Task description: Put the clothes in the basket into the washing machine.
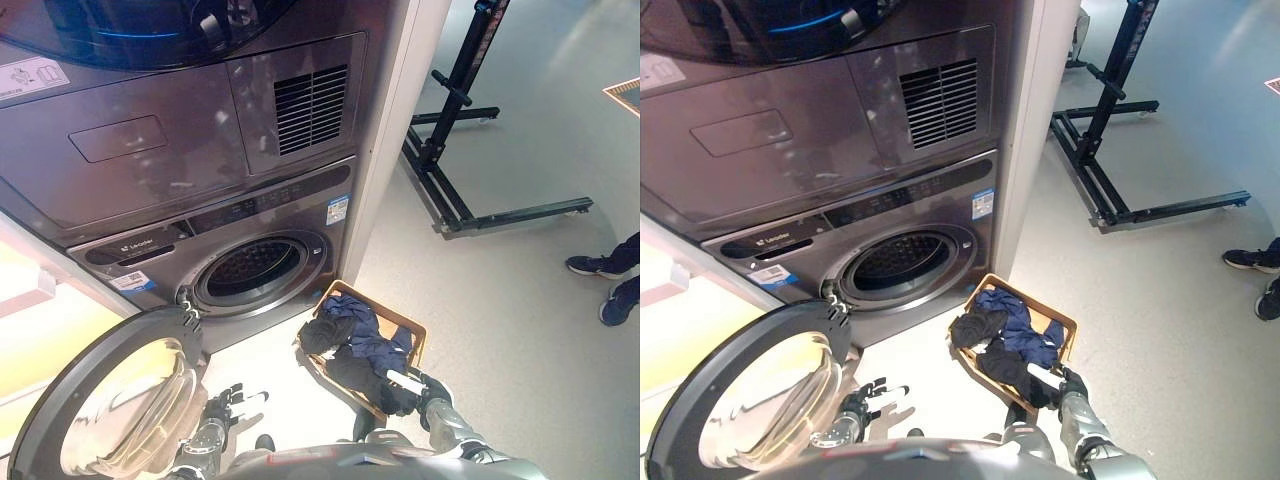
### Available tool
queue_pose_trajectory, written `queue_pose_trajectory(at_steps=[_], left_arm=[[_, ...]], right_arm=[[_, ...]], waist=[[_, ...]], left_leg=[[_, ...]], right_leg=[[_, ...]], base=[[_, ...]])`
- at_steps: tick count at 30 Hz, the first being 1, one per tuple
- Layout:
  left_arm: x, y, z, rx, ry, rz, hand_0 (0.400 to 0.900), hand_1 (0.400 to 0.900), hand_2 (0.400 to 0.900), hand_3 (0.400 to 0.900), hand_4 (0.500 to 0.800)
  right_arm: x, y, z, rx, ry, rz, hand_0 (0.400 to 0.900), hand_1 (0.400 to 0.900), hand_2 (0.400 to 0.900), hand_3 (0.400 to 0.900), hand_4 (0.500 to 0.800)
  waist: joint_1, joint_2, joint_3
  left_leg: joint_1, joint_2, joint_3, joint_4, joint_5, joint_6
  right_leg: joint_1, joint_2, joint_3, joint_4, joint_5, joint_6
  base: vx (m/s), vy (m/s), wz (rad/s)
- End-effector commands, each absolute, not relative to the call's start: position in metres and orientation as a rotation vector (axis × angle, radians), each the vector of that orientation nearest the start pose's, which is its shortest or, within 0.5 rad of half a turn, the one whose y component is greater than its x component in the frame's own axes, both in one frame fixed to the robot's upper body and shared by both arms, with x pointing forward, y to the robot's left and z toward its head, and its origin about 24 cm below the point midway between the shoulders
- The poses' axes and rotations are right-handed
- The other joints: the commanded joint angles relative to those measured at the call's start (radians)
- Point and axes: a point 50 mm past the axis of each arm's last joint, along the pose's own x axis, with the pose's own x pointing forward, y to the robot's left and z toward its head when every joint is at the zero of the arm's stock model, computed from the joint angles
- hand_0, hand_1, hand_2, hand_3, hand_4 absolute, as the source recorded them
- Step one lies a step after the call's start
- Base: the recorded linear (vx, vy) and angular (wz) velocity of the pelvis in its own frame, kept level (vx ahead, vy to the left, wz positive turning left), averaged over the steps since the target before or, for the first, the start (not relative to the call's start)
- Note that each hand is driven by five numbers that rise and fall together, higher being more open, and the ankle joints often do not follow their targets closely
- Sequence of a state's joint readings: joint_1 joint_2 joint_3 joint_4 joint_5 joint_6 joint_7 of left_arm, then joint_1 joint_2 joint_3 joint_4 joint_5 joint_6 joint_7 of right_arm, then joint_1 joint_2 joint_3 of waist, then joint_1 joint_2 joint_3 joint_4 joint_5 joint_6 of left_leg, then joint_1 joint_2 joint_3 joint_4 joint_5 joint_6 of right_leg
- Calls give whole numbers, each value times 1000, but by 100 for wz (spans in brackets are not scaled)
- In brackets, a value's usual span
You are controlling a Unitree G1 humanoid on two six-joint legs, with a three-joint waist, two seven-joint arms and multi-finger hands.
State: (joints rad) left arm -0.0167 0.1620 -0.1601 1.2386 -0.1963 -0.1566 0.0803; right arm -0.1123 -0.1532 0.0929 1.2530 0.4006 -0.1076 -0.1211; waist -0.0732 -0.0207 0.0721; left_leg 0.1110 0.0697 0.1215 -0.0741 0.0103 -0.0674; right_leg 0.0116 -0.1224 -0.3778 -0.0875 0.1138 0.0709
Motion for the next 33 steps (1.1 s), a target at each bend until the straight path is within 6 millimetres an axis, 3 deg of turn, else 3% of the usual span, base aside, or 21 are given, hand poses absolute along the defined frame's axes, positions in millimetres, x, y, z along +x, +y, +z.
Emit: queue_pose_trajectory(at_steps=[1, 18, 24, 26, 27, 28, 29, 30, 33], left_arm=[[124, 210, -155, 124, 1000, 168, 900, 900, 900, 900, 800], [127, 210, -154, 136, 1000, 167, 900, 900, 900, 900, 800], [131, 213, -151, 107, 971, 201, 900, 900, 900, 900, 800], [141, 216, -146, 106, 924, 214, 900, 900, 900, 900, 800], [156, 218, -138, 110, 848, 222, 900, 900, 900, 900, 800], [157, 218, -137, 110, 848, 223, 900, 900, 900, 900, 800], [181, 221, -122, 92, 727, 250, 900, 900, 900, 900, 800], [181, 221, -121, 91, 725, 250, 900, 900, 900, 900, 800], [220, 219, -86, 52, 493, 255, 900, 900, 900, 900, 800]], right_arm=[[169, -204, -141, 55, 930, -300, 900, 900, 900, 900, 800], [167, -205, -142, 59, 932, -305, 900, 900, 900, 900, 800], [178, -206, -136, -5, 900, -265, 900, 900, 900, 900, 800], [194, -207, -127, -77, 839, -225, 900, 900, 900, 900, 800], [215, -209, -113, -147, 759, -189, 900, 900, 900, 900, 800], [216, -209, -113, -147, 759, -189, 900, 900, 900, 900, 800], [244, -212, -91, -245, 648, -160, 900, 900, 900, 900, 800], [245, -212, -91, -245, 647, -160, 900, 900, 900, 900, 800], [289, -216, -49, -383, 463, -137, 900, 900, 900, 900, 800]], waist=[[-11, -24, 13], [-2, -25, 16], [5, -23, 31], [13, -26, 53], [21, -31, 89], [20, -31, 87], [34, -36, 147], [33, -36, 144], [59, -39, 233]], left_leg=[[-56, -46, 4, 32, 1, 3], [-59, -51, -3, 36, -1, 4], [-77, -53, -14, 42, 3, 6], [-105, -54, -21, 56, 7, 8], [-147, -57, -32, 76, 10, 11], [-152, -57, -33, 79, 9, 11], [-217, -60, -48, 118, 12, 13], [-225, -60, -49, 124, 10, 14], [-355, -58, -73, 207, 7, 14]], right_leg=[[40, -8, -9, 20, -38, 110], [40, -9, -16, 22, -38, 111], [19, -10, -18, 30, -36, 112], [-8, -13, -19, 43, -36, 111], [-50, -16, -17, 64, -35, 110], [-54, -17, -17, 66, -36, 110], [-116, -28, -19, 101, -38, 107], [-123, -29, -19, 105, -39, 106], [-256, -55, -30, 187, -46, 99]], base=[[-4, 14, 7], [1, 2, 3], [-5, 6, 4], [-107, -9, 9], [-139, -14, 8], [-299, -20, 15], [-194, -11, 11], [-316, -15, 16], [-257, 2, 13]])
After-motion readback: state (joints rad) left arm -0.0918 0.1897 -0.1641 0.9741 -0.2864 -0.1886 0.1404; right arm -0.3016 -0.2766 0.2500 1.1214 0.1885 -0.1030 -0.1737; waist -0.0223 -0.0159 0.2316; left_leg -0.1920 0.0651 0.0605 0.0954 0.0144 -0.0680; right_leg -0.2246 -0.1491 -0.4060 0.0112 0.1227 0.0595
